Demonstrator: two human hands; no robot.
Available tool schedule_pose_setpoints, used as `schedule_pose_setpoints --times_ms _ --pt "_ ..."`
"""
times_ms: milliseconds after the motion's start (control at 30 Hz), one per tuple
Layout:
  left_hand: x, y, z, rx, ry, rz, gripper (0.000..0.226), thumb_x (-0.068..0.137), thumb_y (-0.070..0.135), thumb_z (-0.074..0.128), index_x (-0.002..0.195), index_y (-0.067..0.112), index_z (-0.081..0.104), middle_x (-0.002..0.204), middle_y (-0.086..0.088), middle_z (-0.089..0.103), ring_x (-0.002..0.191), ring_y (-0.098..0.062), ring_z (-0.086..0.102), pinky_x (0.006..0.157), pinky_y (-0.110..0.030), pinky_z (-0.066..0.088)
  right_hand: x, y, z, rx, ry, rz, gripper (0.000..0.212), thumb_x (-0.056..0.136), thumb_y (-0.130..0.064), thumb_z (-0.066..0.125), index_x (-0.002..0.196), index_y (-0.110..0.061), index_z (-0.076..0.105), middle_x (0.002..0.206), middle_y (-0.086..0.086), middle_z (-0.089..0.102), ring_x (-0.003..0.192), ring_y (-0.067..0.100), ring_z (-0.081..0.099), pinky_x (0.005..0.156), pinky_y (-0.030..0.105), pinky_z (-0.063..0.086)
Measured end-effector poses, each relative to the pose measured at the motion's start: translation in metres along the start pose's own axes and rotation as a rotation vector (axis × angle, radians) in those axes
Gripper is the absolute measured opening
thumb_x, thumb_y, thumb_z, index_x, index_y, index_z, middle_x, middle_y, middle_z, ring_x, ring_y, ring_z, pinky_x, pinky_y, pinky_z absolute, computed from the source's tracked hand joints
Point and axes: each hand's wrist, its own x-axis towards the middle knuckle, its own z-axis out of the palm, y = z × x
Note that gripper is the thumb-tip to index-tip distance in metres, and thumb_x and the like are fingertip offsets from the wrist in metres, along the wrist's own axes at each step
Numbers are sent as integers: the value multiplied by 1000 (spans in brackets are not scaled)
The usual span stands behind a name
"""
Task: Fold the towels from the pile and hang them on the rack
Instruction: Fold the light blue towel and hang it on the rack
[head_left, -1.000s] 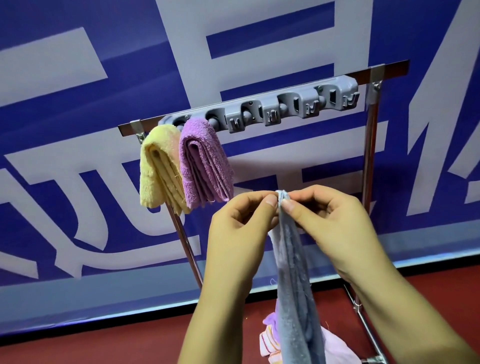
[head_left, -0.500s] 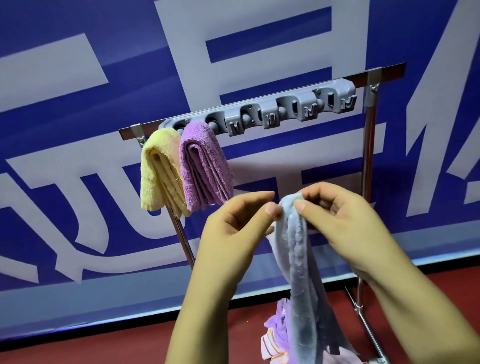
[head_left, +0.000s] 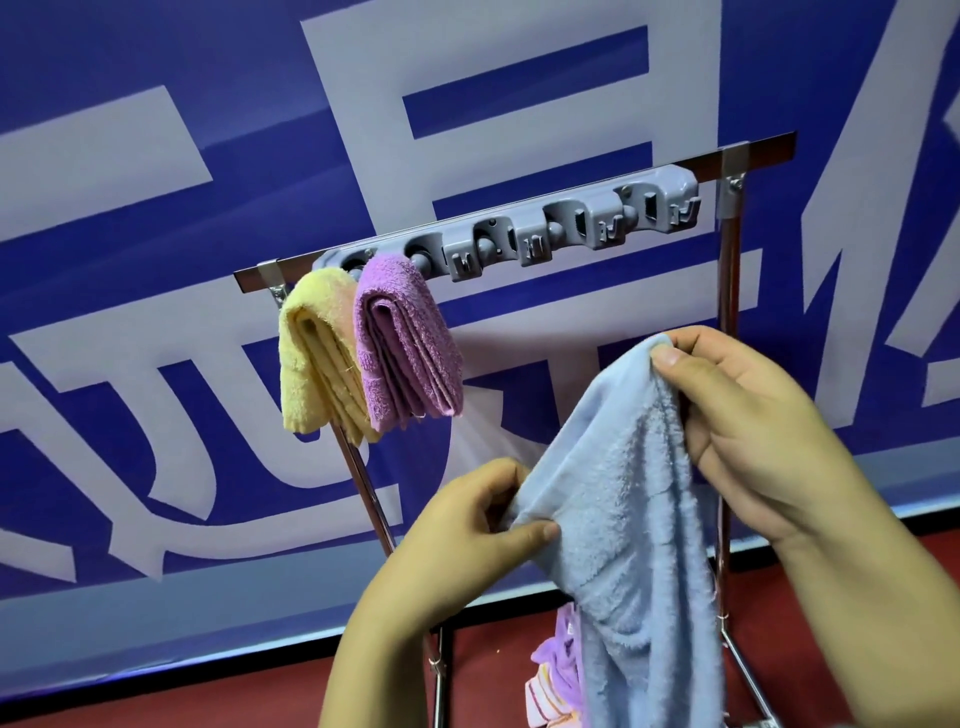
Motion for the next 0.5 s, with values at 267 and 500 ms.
schedule_pose_setpoints --times_ms 267,500 --pt "-8 8 -21 -363 330 57 35 71 11 76 97 33 67 100 -3 70 88 -15 65 72 -30 57 2 -8 -7 51 37 -2 15 93 -15 47 88 -13 61 64 -3 67 59 5 62 54 17 51" --pt "-15 35 -55 -165 552 241 13 72 19 69 77 31 65 79 -1 66 71 -5 60 61 -17 51 -2 -29 -10 -132 -78 -215 12 75 -27 54 78 -21 63 58 -11 64 56 -2 58 56 9 47"
